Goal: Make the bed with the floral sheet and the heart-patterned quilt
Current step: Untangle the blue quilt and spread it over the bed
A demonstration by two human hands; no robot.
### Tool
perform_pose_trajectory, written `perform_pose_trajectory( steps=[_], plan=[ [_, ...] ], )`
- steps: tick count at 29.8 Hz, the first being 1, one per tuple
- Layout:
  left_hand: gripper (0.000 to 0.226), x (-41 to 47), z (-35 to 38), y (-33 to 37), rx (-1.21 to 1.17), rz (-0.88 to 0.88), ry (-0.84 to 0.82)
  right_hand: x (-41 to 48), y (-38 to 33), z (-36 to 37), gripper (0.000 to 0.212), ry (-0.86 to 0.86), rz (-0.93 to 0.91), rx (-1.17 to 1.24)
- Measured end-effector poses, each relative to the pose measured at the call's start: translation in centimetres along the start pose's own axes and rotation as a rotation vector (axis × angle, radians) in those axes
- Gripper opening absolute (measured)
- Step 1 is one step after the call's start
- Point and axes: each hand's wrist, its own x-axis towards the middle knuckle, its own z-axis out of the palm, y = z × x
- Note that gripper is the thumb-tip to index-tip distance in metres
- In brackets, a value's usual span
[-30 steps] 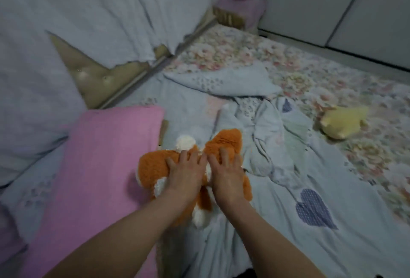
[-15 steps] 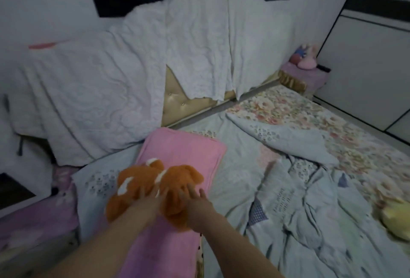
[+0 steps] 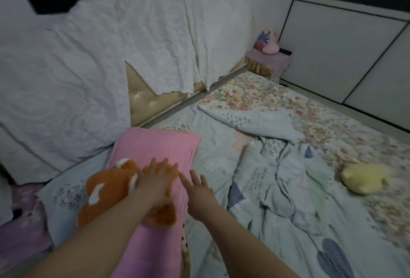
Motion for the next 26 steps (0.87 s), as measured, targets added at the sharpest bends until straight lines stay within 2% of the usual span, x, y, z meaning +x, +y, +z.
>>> perform_pose_trajectory(
  steps=[10, 12, 13, 14, 16, 17, 20, 22, 25, 26],
  plan=[
    [0.109, 2.9, -2.0, 15.7, 0.172, 0.276, 0.005, -6.9, 11.8, 0.2, 0.097, 0.126, 0.298, 0.123],
    [0.109, 3.6, -2.0, 20.6, 0.208, 0.382, 0.010, -10.0, 15.4, 0.4, 0.096, 0.167, 0.418, 0.174],
    [0.109, 3.3, -2.3, 20.6, 0.203, 0.400, 0.004, -10.2, 15.4, 0.5, 0.095, 0.177, 0.432, 0.178],
    [0.108, 3.9, -1.9, 28.2, 0.291, 0.553, -0.015, -14.6, 20.3, 1.8, 0.095, 0.264, 0.595, 0.261],
    [0.107, 3.6, -1.0, 32.1, 0.334, 0.625, 0.004, -17.4, 22.7, 3.4, 0.098, 0.353, 0.687, 0.290],
    [0.108, 3.0, -1.2, 33.1, 0.330, 0.656, -0.014, -18.3, 23.0, 4.3, 0.099, 0.362, 0.707, 0.272],
    [0.107, 2.1, 2.8, 44.4, 0.459, 0.890, -0.039, -24.9, 29.0, 8.8, 0.103, 0.386, 0.946, 0.320],
    [0.106, 0.8, 3.8, 48.1, 0.461, 0.967, -0.054, -28.0, 30.7, 10.6, 0.103, 0.392, 1.008, 0.313],
    [0.108, -1.6, 7.4, 56.1, 0.509, 1.149, -0.095, -33.5, 34.6, 14.6, 0.109, 0.399, 1.188, 0.257],
    [0.109, -2.2, 8.1, 57.9, 0.531, 1.187, -0.102, -35.0, 35.4, 15.3, 0.112, 0.391, 1.252, 0.304]
  ],
)
